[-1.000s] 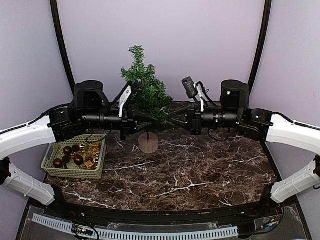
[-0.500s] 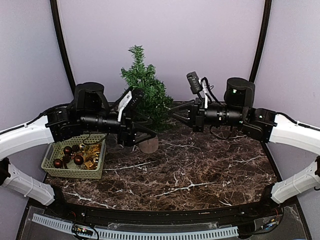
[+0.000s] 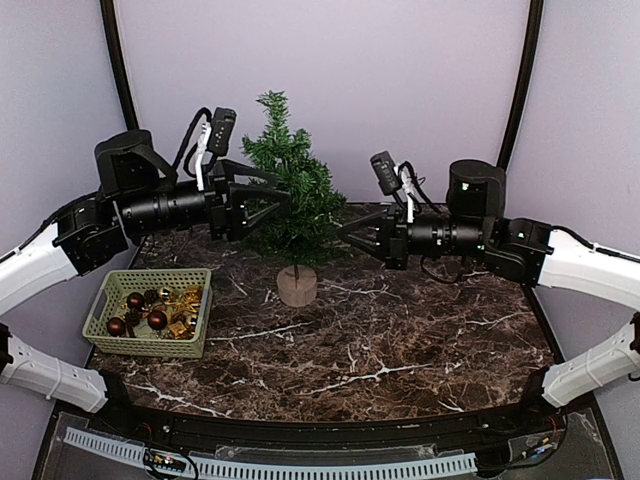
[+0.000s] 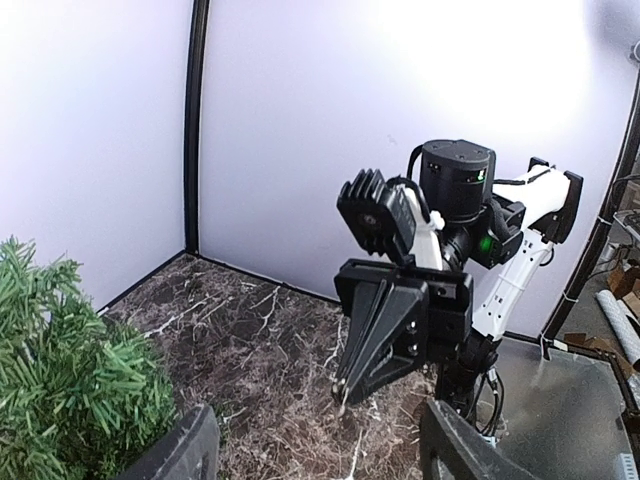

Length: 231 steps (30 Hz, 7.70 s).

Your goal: Decorate the small christmas tree

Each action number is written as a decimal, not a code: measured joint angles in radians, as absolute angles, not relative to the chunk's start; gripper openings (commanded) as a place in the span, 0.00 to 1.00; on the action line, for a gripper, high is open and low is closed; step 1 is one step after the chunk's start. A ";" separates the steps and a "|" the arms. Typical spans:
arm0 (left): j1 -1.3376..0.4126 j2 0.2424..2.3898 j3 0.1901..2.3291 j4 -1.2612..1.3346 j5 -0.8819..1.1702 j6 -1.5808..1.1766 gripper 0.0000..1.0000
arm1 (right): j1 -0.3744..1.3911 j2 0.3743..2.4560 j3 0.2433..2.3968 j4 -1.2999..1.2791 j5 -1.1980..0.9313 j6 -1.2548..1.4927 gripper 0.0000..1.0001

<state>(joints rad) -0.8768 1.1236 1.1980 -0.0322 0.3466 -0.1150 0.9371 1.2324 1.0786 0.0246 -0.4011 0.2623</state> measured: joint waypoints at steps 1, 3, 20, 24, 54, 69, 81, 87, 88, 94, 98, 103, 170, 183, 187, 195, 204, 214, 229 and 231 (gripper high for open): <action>-0.877 1.136 1.212 -0.030 0.348 -0.124 0.69 | 0.938 1.234 1.079 0.019 -0.394 0.260 0.00; -0.877 1.167 1.236 -0.027 0.356 -0.139 0.68 | 0.942 1.244 1.080 0.002 -0.380 0.252 0.00; -0.877 1.335 1.283 -0.142 0.432 -0.132 0.27 | 0.957 1.300 1.119 -0.061 -0.316 0.214 0.00; -0.877 1.335 1.283 -0.157 0.430 -0.125 0.15 | 0.957 1.307 1.126 -0.062 -0.311 0.212 0.00; -0.879 1.292 1.252 -0.135 0.383 -0.137 0.00 | 0.969 1.278 1.134 -0.127 -0.254 0.196 0.00; -0.855 1.200 1.209 -0.081 0.339 -0.143 0.55 | 0.971 1.263 1.121 -0.213 -0.205 0.222 0.00; -0.735 1.077 1.042 -0.095 0.171 -0.250 0.62 | 0.962 1.303 1.203 -0.245 0.073 0.271 0.00; -0.722 1.071 0.916 -0.119 0.115 -0.336 0.62 | 0.940 1.378 1.233 -0.273 0.152 0.295 0.00; -0.721 1.071 0.907 -0.119 0.112 -0.347 0.62 | 0.937 1.384 1.233 -0.280 0.156 0.297 0.00; -0.720 1.082 0.879 -0.098 0.111 -0.401 0.62 | 0.920 1.395 1.232 -0.300 0.166 0.318 0.00; -0.715 1.116 0.875 -0.071 0.117 -0.424 0.62 | 0.897 1.395 1.216 -0.297 0.165 0.332 0.00; -0.715 1.169 0.874 -0.034 0.139 -0.444 0.62 | 0.876 1.398 1.197 -0.298 0.162 0.339 0.00; -0.553 1.163 0.789 0.157 0.245 -0.411 0.88 | 0.776 1.685 1.393 -0.215 -0.039 0.323 0.00; -0.641 1.353 0.803 0.214 0.246 -0.505 0.63 | 0.776 1.684 1.380 -0.205 -0.053 0.338 0.00; -0.645 1.366 0.807 0.213 0.236 -0.512 0.32 | 0.776 1.683 1.376 -0.203 -0.056 0.338 0.00; -0.645 1.334 0.811 0.225 0.199 -0.508 0.12 | 0.779 1.681 1.373 -0.206 -0.060 0.337 0.00; -0.643 1.312 0.809 0.238 0.181 -0.502 0.00 | 0.794 1.660 1.373 -0.252 -0.028 0.330 0.00; -0.524 1.253 0.751 0.246 0.234 -0.509 0.00 | 0.823 1.625 1.392 -0.305 0.010 0.323 0.00; -0.395 1.313 0.793 0.249 0.385 -0.434 0.00 | 0.967 1.617 1.481 -0.434 0.069 0.308 0.00; -0.395 1.313 0.795 0.248 0.387 -0.427 0.00 | 0.973 1.611 1.487 -0.460 0.088 0.307 0.00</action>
